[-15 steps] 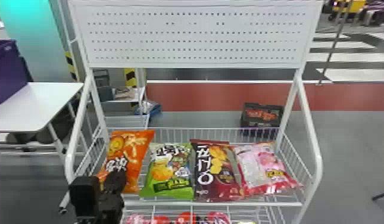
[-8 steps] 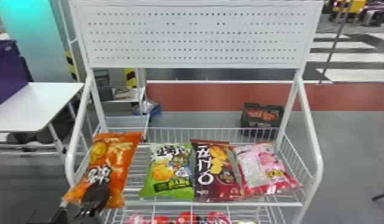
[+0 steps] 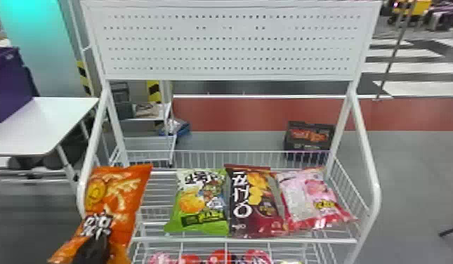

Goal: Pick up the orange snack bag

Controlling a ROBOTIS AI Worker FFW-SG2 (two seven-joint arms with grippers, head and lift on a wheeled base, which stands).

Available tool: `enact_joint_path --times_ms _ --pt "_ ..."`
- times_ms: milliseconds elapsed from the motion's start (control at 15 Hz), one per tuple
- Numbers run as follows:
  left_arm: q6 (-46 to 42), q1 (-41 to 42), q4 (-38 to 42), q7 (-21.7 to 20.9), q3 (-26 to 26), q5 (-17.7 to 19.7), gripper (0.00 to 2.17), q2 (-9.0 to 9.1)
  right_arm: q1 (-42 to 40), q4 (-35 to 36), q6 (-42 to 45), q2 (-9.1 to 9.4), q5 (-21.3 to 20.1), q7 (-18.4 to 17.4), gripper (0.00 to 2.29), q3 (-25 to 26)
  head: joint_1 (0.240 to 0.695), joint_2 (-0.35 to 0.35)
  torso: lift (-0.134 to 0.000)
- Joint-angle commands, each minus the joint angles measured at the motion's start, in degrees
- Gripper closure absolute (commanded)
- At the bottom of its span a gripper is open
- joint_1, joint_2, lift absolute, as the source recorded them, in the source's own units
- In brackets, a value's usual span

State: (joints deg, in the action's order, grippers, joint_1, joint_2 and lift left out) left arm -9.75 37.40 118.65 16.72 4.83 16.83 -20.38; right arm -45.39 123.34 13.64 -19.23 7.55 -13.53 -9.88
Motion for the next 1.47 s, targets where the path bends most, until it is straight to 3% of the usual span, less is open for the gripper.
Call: enact_joint_path --times_ms 0,600,1400 --pt "-2.77 1.71 -0.09 0.42 0.00 -0.22 1.37 -0.01 0.13 -0.20 0.11 -0.10 0.18 0.00 0.14 0.03 0.499 0.000 0.000" --pt "-15.60 12.00 3.61 -0.64 -3.25 0.13 1.38 -0.01 0.57 -0.29 -0.07 0.07 0.18 0.00 0.14 -0.14 0.499 0.000 0.000" --pt "-18.06 14.90 4.57 -0.90 -2.64 -0.75 1.38 -0.01 -0.05 0.23 0.11 -0.19 0.18 0.00 0.14 -0.14 0.499 0.000 0.000"
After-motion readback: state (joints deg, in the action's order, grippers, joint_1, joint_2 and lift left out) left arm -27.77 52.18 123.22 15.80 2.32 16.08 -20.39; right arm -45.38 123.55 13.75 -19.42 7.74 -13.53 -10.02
